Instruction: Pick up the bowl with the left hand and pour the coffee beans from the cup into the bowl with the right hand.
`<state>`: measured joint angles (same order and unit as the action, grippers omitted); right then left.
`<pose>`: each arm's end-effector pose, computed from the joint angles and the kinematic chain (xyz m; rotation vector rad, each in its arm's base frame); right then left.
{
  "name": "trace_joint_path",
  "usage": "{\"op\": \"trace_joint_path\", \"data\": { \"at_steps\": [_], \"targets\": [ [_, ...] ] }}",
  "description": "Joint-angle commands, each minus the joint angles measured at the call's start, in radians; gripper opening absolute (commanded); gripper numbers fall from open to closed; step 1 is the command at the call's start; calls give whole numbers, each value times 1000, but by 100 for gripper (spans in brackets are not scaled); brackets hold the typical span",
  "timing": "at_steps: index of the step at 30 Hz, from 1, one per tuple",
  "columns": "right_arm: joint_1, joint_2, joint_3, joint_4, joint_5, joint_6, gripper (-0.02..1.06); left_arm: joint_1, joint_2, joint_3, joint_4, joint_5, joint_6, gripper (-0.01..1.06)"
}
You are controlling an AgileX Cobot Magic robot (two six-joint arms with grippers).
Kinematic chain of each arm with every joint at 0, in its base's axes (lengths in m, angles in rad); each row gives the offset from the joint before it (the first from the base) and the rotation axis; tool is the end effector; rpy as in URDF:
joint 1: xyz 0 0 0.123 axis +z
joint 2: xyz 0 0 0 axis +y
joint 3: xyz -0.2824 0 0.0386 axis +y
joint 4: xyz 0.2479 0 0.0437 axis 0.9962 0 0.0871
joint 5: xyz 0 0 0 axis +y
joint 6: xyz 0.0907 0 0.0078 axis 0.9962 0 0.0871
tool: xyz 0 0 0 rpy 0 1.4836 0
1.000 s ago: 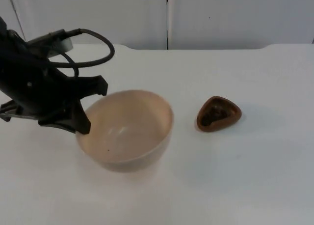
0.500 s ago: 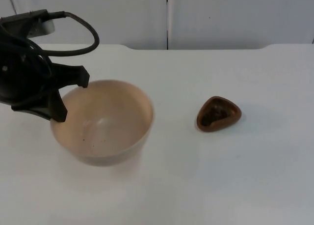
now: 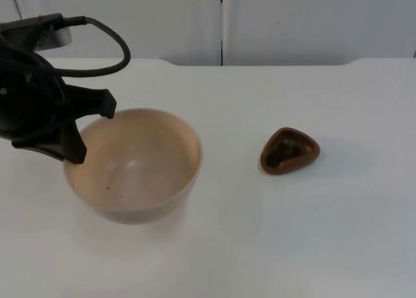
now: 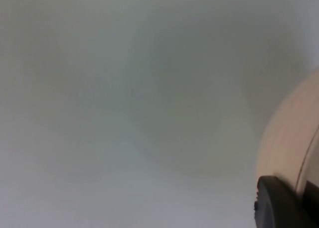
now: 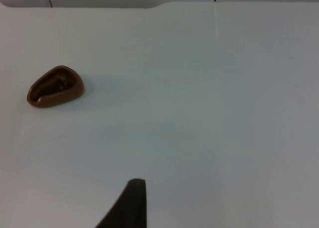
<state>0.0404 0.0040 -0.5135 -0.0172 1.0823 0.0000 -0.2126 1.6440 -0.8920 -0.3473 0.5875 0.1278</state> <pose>-0.0066 -0.0017 0.2792 -0.0404 2.0559 0.0044 0.2899 -0.0802 0.1803 0.1141 2.8136 -0.3557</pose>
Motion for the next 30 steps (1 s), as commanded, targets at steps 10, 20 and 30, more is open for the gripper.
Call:
{"op": "trace_joint_path", "data": {
  "at_steps": [10,20,30],
  "targets": [
    [4,-4,-2,2,-5,-13,105,3,-10,-2,-18,1,-4,0],
    [4,34,-41,2,-92,-26,105,3,-10,-2,-29,1,-4,0],
    [4,421,-153,4,-340,-28,105,3,-10,-2,-33,-1,-4,0]
  ]
}}
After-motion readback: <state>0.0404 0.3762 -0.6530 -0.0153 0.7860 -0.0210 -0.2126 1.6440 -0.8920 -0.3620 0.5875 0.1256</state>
